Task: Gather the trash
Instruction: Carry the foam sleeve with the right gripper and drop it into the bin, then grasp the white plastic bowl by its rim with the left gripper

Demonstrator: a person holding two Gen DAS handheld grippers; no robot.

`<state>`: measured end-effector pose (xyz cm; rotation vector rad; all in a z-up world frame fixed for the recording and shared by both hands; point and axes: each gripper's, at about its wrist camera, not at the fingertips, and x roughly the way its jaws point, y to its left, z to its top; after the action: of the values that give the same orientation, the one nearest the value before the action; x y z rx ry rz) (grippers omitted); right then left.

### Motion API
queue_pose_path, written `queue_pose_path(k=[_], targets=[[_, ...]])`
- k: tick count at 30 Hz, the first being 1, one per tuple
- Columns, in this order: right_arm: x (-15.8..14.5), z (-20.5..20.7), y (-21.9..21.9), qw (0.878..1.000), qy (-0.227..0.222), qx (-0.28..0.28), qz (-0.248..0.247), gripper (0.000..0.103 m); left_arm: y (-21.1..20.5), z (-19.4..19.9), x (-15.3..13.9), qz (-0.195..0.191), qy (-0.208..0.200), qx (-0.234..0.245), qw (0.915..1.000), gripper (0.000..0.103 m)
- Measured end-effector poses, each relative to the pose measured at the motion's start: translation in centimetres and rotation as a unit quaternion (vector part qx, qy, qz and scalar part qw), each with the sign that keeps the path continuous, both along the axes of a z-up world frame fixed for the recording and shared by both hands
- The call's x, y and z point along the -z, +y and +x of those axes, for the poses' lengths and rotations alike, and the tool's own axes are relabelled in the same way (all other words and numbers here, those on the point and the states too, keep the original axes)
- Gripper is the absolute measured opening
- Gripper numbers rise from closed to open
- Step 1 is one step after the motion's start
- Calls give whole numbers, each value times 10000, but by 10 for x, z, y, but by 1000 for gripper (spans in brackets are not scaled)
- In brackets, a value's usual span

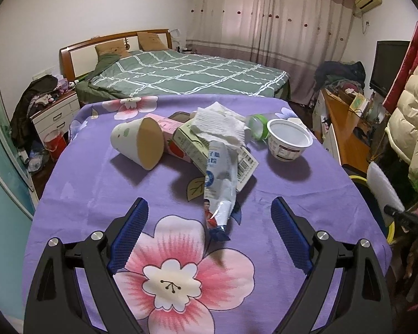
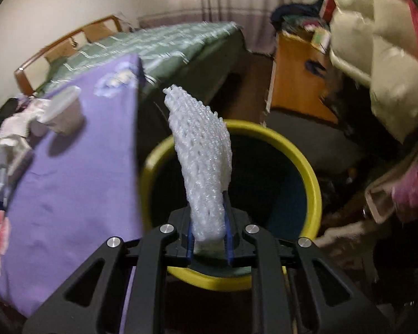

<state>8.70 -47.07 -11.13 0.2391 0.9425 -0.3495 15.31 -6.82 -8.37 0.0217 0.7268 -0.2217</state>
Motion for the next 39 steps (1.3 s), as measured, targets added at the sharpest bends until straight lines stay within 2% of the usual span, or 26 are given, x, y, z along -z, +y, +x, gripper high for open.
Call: queue_pose_path(k=[2, 4, 7, 15, 22, 27, 31, 34, 39], targets=[[9, -1, -7, 9999, 81, 102, 39, 20, -4, -1, 0, 12, 4, 41, 10000, 89], [11, -1, -8, 9998, 96, 149, 14, 33, -7, -3, -1, 34, -4, 85, 10000, 89], [8, -2, -7, 9999, 1, 141, 11, 44, -11, -4, -2, 43, -14, 129, 9999, 91], [-5, 3, 11, 9997, -216, -70, 15, 44, -24, 4, 0, 22, 57, 268, 9996, 91], [-13, 13, 28, 9990, -318, -306, -13, 45, -82, 24, 5, 144, 131, 843, 9963, 92], [-16, 17, 27, 9988, -381, -320, 14, 45, -134, 59, 23, 220, 339, 1074, 9934, 92], [-17, 17, 21, 9987, -418, -290, 85, 45, -161, 90, 41, 284, 551, 989, 9932, 92], [-17, 18, 17, 9986, -434, -275, 129, 46, -172, 122, 56, 239, 757, 741, 9941, 92], [-13, 21, 11, 9986, -426, -238, 197, 48, -186, 151, 66, 358, 740, 556, 9951, 92]])
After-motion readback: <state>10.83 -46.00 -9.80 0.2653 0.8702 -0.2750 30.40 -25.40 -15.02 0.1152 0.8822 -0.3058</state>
